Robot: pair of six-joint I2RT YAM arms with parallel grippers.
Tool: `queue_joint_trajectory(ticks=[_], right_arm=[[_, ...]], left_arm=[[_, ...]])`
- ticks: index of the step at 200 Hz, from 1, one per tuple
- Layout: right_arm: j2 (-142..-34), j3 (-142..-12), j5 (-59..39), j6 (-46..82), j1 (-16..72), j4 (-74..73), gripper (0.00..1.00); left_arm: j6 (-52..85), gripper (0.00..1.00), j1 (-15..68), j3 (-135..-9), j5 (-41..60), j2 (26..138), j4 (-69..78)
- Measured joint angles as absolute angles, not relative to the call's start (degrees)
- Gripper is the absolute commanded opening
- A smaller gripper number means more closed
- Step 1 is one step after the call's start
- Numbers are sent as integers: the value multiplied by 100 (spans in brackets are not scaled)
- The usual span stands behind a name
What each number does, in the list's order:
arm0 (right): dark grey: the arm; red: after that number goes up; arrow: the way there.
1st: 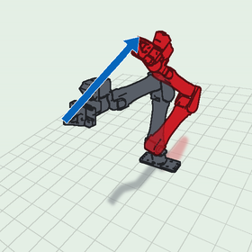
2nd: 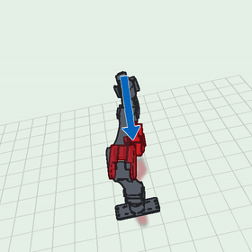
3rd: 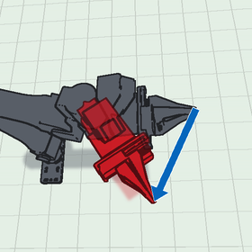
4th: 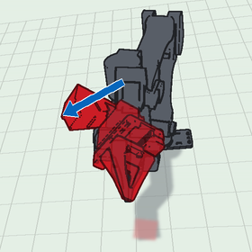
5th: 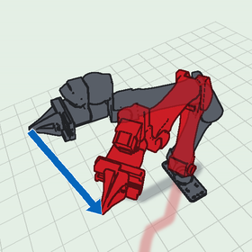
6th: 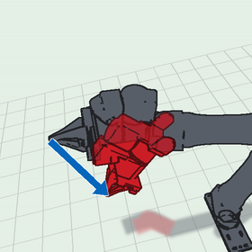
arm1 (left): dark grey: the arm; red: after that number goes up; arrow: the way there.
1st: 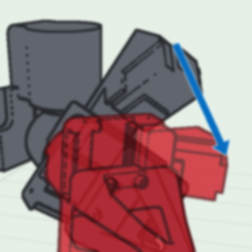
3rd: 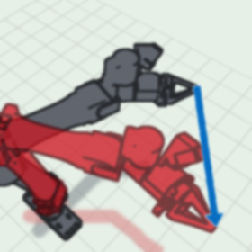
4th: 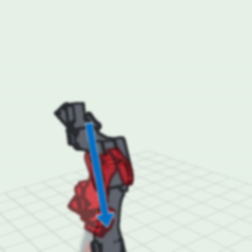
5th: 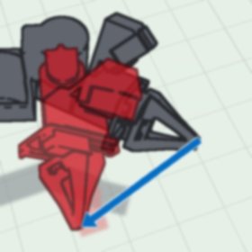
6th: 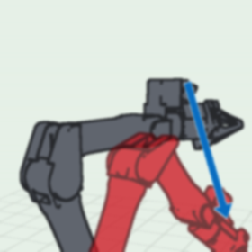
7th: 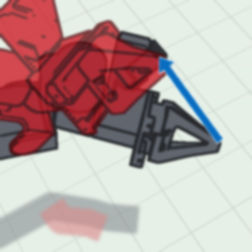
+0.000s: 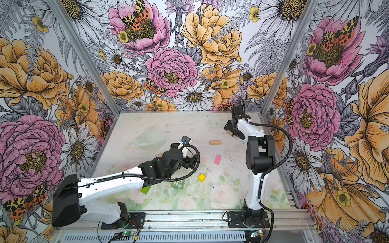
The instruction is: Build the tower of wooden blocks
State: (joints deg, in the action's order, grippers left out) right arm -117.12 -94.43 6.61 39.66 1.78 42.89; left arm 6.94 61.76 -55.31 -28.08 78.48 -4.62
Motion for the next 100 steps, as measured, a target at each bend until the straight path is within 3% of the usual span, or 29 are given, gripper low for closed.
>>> queue_joint_trajectory(ticks=[100], right_arm=[[-12470, -10040, 416, 3964, 178, 4399, 99]], left_arm=[[447, 99, 5959, -6023, -1861, 8514, -419]])
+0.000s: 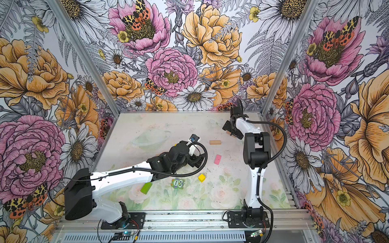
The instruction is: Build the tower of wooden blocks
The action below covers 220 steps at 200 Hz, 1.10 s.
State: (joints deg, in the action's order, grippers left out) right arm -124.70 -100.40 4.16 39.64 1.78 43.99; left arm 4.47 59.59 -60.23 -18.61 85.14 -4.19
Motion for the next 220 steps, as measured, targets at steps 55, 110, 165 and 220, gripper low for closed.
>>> queue_joint_trajectory(ticks=[55, 110, 165, 220], right_arm=[[-12591, -10333, 377, 3944, 178, 4466, 98], [-13023, -10645, 379, 3896, 145, 4650, 98], [-13113, -10648, 377, 3868, 145, 4753, 97], [-13194, -10704, 377, 3787, 141, 4753, 90]], left_arm=[[456, 99, 5819, -6023, -1498, 8595, -392], [589, 99, 5787, -6023, -1428, 8595, -320], [626, 99, 5758, -6023, -1448, 8595, -314], [709, 99, 5749, -6023, -1452, 8595, -314]])
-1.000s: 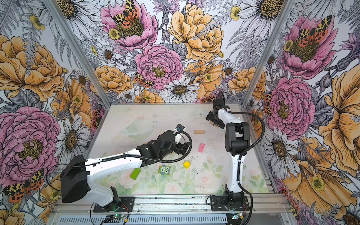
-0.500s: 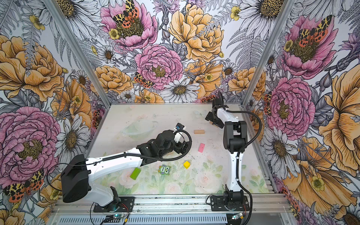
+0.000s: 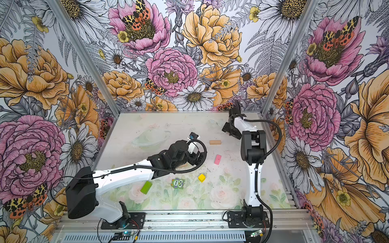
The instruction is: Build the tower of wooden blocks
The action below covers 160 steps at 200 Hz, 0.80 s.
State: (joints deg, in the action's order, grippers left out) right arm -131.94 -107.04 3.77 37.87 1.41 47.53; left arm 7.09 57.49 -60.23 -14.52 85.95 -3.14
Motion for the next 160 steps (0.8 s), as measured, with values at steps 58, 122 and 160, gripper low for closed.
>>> queue_joint_trajectory(ticks=[58, 122, 160], right_arm=[[-13231, -10801, 375, 3712, 102, 4755, 89], [-13314, -10890, 344, 3610, 64, 4762, 74], [-13321, -10899, 331, 3594, 49, 4759, 73]], left_arm=[[709, 99, 5745, -6023, -1455, 8595, -314], [711, 99, 5732, -6023, -1507, 8672, -314], [709, 99, 5712, -6023, -1540, 8691, -316]])
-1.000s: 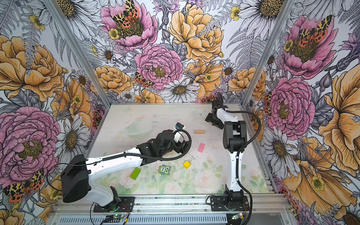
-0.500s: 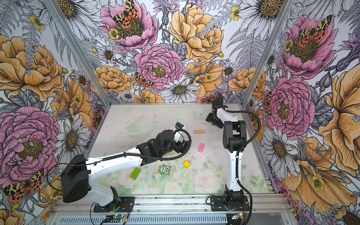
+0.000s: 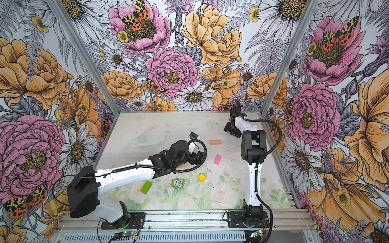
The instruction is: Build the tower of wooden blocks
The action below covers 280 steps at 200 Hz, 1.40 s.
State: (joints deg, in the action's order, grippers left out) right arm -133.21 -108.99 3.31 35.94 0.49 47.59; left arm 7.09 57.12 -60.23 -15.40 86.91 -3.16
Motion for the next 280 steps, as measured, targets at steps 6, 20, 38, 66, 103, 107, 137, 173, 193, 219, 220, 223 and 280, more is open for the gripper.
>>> queue_joint_trajectory(ticks=[6, 20, 38, 66, 103, 107, 137, 173, 193, 219, 220, 223, 280], right_arm=[[-13321, -10897, 331, 3594, 49, 4759, 73], [-13314, -10886, 331, 3592, 49, 4753, 73], [-13222, -10742, 331, 3551, 51, 4731, 73], [-12940, -10346, 311, 3479, 86, 4759, 73], [-12337, -9758, 311, 3376, 183, 4803, 73], [-12250, -9686, 314, 3371, 204, 4799, 73], [-11653, -9227, 311, 3330, 434, 4799, 73], [-11155, -8794, 311, 3291, 836, 4799, 73], [-11013, -8606, 287, 3291, 1066, 4801, 73], [-10967, -8442, 263, 3291, 1321, 4775, 72], [-10967, -8438, 263, 3291, 1328, 4775, 72], [-10967, -8420, 266, 3291, 1354, 4772, 73], [-10967, -8243, 178, 3280, 1610, 4674, 73]], left_arm=[[709, 99, 5712, -6023, -1540, 8691, -316], [711, 99, 5712, -6023, -1542, 8689, -316], [714, 99, 5712, -6005, -1557, 8672, -314], [760, 99, 5714, -5767, -1608, 8414, -318], [794, 99, 5756, -5315, -1767, 7776, -316], [801, 99, 5758, -5264, -1798, 7712, -316], [958, 99, 5769, -4825, -1992, 7177, -370], [1330, 99, 5802, -4198, -2268, 6307, -580], [1566, 99, 5822, -3907, -2451, 5843, -790], [1841, 99, 5828, -3638, -2665, 5308, -1111], [1855, 99, 5828, -3625, -2676, 5277, -1122], [1885, 99, 5835, -3601, -2692, 5225, -1146], [2222, 99, 5839, -3293, -2936, 4233, -1546]])
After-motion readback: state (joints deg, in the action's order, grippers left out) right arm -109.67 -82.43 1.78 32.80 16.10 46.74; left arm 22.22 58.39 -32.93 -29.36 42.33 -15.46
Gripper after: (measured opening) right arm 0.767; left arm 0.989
